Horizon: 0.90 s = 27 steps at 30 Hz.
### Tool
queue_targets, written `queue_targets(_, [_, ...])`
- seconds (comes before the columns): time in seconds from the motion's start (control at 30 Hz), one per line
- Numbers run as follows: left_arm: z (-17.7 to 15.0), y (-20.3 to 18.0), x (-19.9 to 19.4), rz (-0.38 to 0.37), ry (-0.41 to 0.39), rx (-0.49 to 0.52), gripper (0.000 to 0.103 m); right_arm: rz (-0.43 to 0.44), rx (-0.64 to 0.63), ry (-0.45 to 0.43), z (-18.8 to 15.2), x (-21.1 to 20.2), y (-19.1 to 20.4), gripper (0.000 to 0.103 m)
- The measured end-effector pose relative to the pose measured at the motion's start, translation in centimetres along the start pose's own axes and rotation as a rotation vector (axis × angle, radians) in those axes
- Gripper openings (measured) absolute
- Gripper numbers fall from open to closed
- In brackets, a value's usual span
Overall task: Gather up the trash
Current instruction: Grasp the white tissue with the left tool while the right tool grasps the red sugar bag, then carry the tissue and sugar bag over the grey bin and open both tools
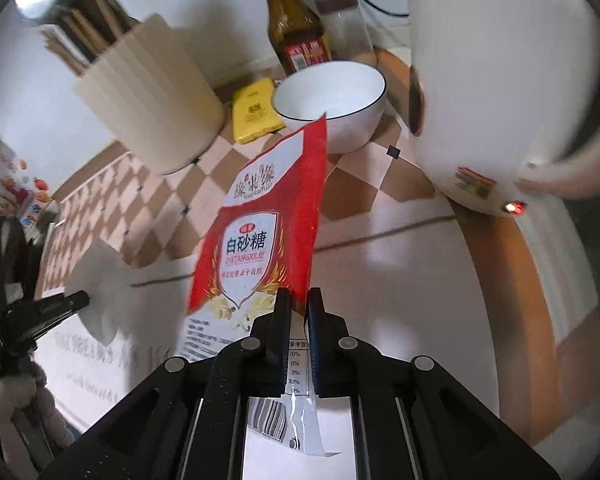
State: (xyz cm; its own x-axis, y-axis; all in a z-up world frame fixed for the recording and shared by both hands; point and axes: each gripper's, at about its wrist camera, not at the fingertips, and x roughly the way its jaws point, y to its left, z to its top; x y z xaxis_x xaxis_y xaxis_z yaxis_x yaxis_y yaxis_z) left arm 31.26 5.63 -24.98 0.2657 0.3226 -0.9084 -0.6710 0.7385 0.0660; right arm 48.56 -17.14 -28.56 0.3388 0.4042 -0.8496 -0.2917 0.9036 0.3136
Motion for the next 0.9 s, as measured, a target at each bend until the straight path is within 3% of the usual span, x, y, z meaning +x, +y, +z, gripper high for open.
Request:
queue_targets(0.17, [-4.7, 3.6, -6.7, -0.031, -0.092, 0.066, 0.002, 0.035, -0.037, -0.052, -4.4, -6.9, 0.7, 0.006])
queue_targets(0.37, [-12.8, 9.7, -10.6, -0.135, -0.065, 0.115, 0.002, 0.072, 0.002, -0.064, -14.2, -14.4, 0.7, 0.005])
queue_targets(0.53, [-19.3, 12.8, -9.0, -0.162, 0.014, 0.201, 0.002, 0.083, 0.072, -0.028, -24.5, -17.6, 1.1, 0.005])
queue_targets(0.67, [-23.7, 14.4, -5.5, -0.16, 0.113, 0.226, 0.002, 0.066, 0.094, 0.041, -31.6, -17.3, 0.9, 0.005])
queue_targets(0.9, [-29.3, 14.0, 6.2, -0.118, 0.291, 0.244, 0.002, -0.002, 0.148, 0.238, -41.2, -8.1, -2.0, 0.005])
